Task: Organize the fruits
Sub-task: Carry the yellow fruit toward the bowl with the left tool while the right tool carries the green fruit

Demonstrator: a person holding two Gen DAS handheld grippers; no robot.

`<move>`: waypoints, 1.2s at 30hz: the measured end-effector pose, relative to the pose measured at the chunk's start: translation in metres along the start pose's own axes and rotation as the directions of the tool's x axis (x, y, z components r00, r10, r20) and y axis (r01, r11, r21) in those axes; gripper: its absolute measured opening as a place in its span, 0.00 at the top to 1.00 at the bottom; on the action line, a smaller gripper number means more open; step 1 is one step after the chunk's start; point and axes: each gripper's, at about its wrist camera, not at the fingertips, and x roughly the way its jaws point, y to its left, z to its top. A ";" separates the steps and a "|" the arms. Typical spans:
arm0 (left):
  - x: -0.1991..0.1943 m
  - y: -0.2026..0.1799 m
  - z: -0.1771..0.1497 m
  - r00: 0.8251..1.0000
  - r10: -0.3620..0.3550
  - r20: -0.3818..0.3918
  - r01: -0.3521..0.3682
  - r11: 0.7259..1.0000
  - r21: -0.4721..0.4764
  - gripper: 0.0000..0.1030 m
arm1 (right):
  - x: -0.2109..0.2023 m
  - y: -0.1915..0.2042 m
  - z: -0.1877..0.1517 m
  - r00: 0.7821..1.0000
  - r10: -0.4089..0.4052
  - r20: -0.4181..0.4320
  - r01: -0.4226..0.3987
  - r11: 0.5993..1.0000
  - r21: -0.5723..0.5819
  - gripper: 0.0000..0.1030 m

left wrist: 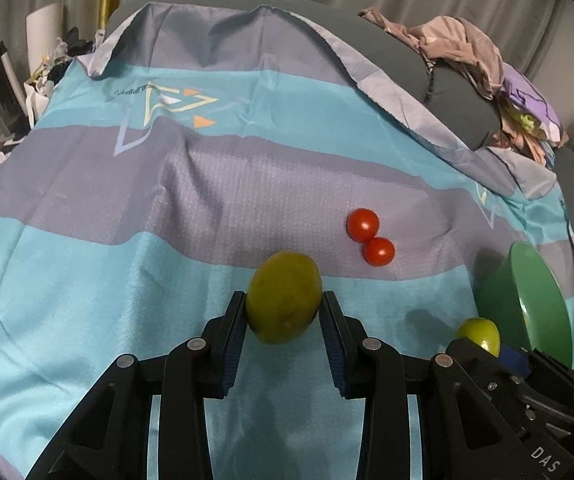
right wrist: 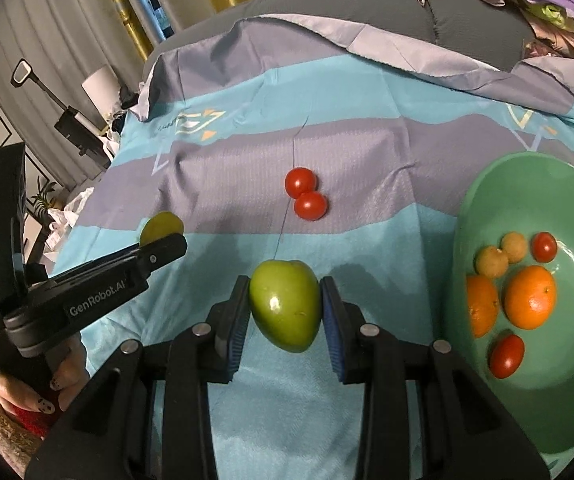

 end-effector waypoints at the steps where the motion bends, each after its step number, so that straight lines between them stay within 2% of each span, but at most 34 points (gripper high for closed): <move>1: -0.001 -0.001 0.000 1.000 0.001 0.002 -0.001 1.000 0.004 0.64 | -0.002 0.000 0.000 1.000 0.003 0.002 -0.003 1.000 -0.001 0.66; 13: -0.019 -0.020 -0.004 0.999 -0.018 0.051 0.014 0.997 0.069 0.64 | -0.022 -0.006 0.003 0.998 0.026 0.053 -0.027 0.999 0.021 0.66; 16: -0.024 -0.024 -0.005 0.997 -0.049 0.056 0.044 0.996 0.080 0.64 | -0.026 -0.007 0.003 0.998 0.029 0.064 -0.031 0.999 0.023 0.66; 21: -0.032 -0.033 -0.008 0.996 -0.046 0.082 0.037 0.993 0.115 0.64 | -0.031 -0.011 0.005 0.996 0.035 0.077 -0.038 0.999 0.031 0.66; 25: -0.036 -0.040 -0.011 0.993 -0.071 0.095 0.057 0.988 0.145 0.64 | -0.036 -0.014 0.006 0.995 0.038 0.089 -0.042 0.998 0.038 0.66; 36: -0.047 -0.054 -0.016 0.988 -0.123 0.094 0.105 0.978 0.178 0.64 | -0.048 -0.020 0.009 0.992 0.050 0.119 -0.056 0.997 0.055 0.66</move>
